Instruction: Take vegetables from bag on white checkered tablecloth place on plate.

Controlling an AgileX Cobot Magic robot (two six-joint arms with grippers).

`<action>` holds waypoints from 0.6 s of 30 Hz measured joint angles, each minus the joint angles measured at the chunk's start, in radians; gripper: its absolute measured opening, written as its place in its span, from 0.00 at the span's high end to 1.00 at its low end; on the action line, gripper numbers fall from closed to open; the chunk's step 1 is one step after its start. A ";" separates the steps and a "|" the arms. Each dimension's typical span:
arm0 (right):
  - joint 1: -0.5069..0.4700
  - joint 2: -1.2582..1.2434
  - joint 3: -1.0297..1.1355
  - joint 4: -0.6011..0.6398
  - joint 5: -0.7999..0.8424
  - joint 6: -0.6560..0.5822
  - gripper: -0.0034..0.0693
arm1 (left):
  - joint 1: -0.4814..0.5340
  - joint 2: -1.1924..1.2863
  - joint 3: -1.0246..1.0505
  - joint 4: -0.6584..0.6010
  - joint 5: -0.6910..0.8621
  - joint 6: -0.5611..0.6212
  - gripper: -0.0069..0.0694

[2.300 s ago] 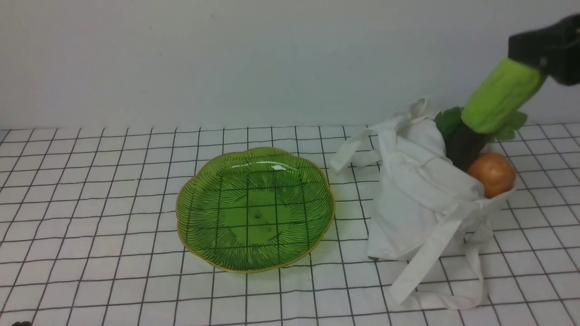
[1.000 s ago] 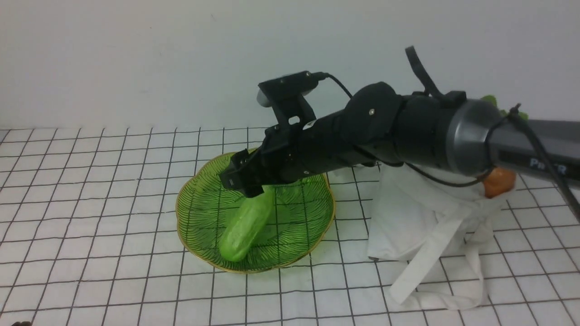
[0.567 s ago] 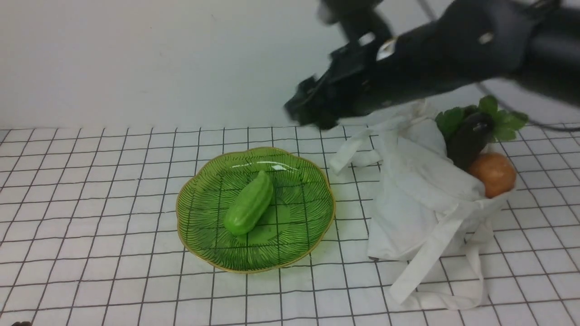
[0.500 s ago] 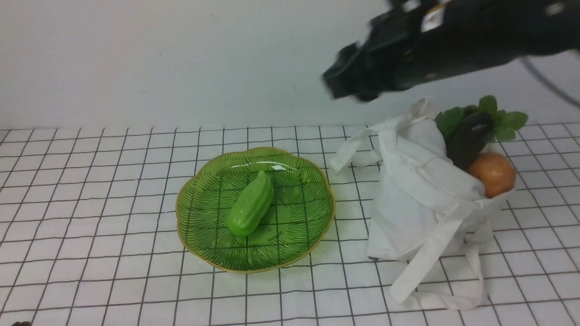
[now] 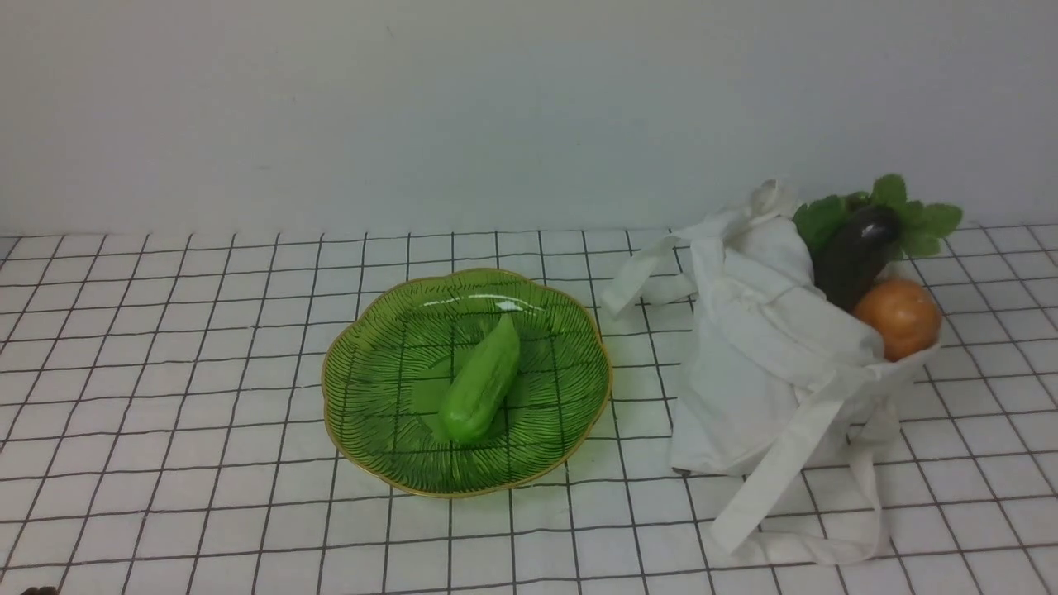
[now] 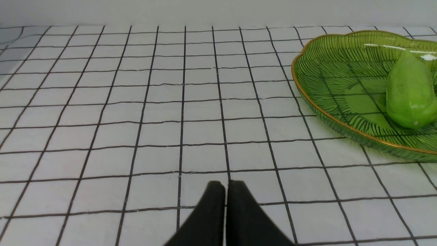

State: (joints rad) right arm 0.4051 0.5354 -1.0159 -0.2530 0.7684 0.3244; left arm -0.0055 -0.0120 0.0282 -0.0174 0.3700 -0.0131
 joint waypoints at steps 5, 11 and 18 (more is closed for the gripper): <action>0.000 -0.313 0.278 0.000 -0.229 0.074 0.97 | 0.000 0.000 0.000 0.000 0.000 0.000 0.92; 0.000 -0.524 0.449 -0.003 -0.372 0.092 0.97 | 0.000 0.000 0.000 0.000 0.000 0.000 0.92; 0.000 -0.553 0.486 -0.003 -0.372 0.092 0.97 | 0.000 0.000 0.000 0.000 0.000 0.000 0.92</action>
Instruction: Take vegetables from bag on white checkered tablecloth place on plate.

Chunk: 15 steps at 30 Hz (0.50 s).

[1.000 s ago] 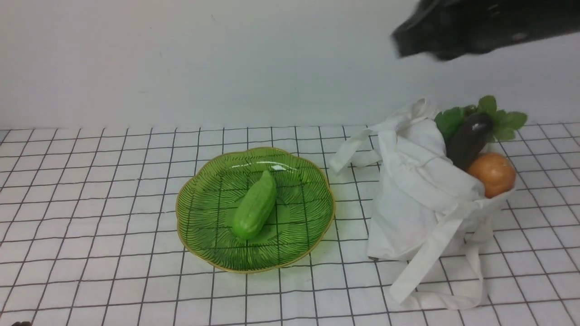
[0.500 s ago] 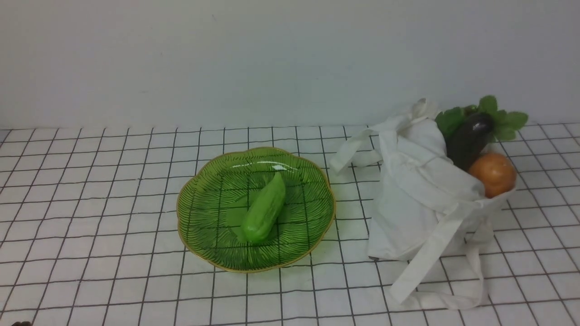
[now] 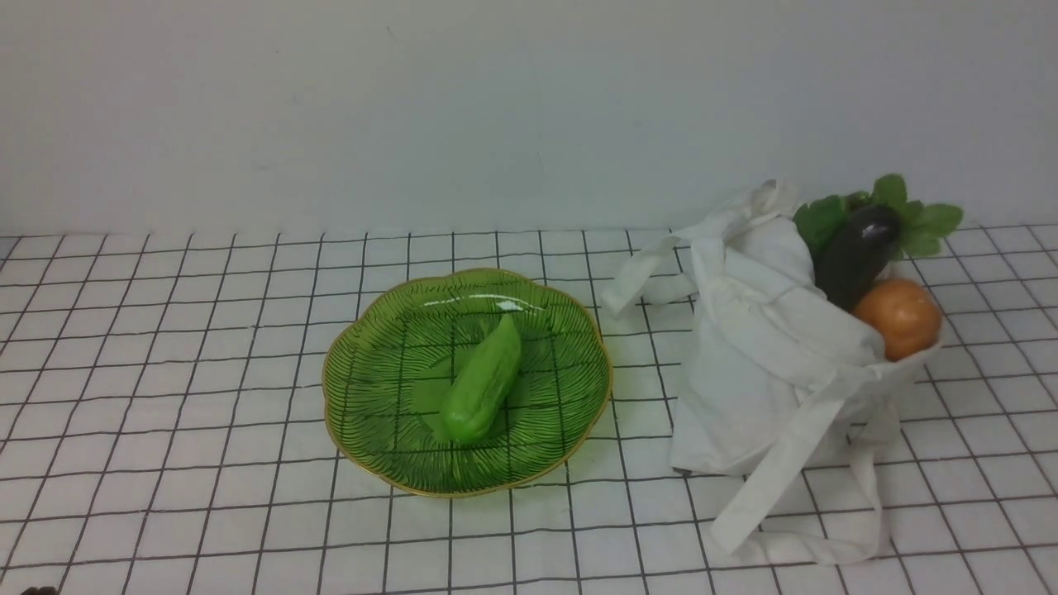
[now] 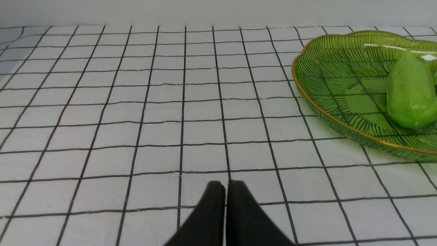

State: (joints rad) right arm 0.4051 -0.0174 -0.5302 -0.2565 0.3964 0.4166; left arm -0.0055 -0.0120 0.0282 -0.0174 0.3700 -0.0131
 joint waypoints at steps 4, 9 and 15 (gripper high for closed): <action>0.000 0.000 0.000 0.000 0.000 0.000 0.97 | 0.000 0.000 0.000 0.000 0.000 0.000 0.92; 0.000 0.000 0.000 0.000 0.000 0.000 0.97 | 0.000 0.000 0.000 0.000 0.000 0.000 0.92; 0.000 0.000 0.000 0.047 0.000 -0.051 0.97 | 0.000 0.000 0.000 0.000 0.000 0.000 0.92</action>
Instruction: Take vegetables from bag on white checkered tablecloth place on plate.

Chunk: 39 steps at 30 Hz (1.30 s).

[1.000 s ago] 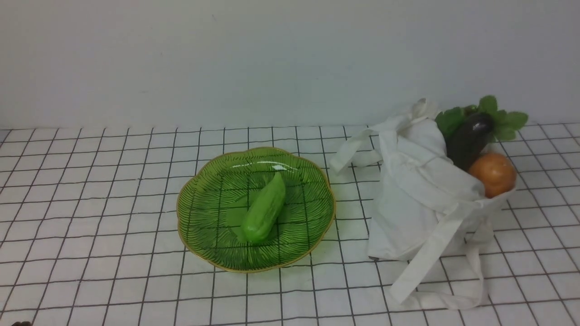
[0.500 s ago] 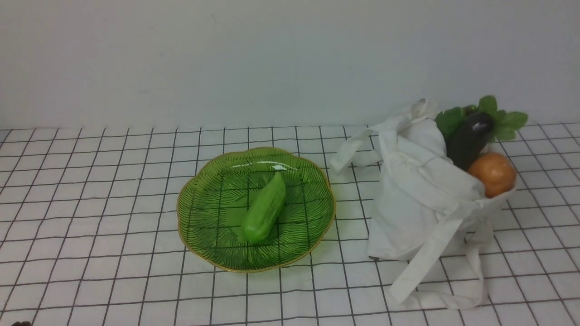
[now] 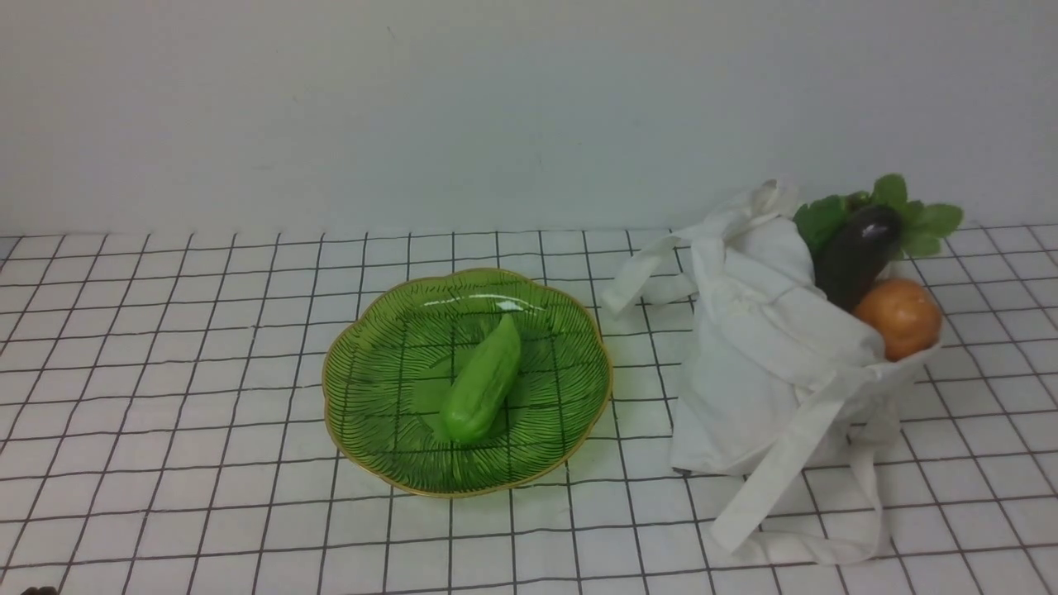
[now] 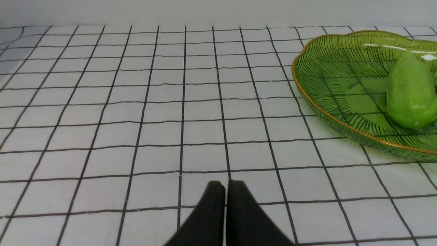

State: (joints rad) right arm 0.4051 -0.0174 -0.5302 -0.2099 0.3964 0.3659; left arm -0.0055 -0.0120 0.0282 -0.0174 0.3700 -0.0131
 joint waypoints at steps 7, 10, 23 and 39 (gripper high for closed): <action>0.000 0.000 0.000 0.227 0.000 -0.285 0.97 | 0.000 0.000 0.000 0.000 0.000 0.000 0.92; 0.000 0.000 0.000 0.287 0.011 -0.353 0.97 | 0.000 0.000 0.000 0.000 0.000 0.000 0.92; -0.365 0.000 0.294 0.210 0.055 -0.371 0.97 | 0.000 0.000 0.000 0.000 0.000 0.000 0.92; -0.379 0.002 0.548 0.234 0.005 -0.366 0.97 | 0.000 0.000 0.000 0.000 -0.001 0.000 0.92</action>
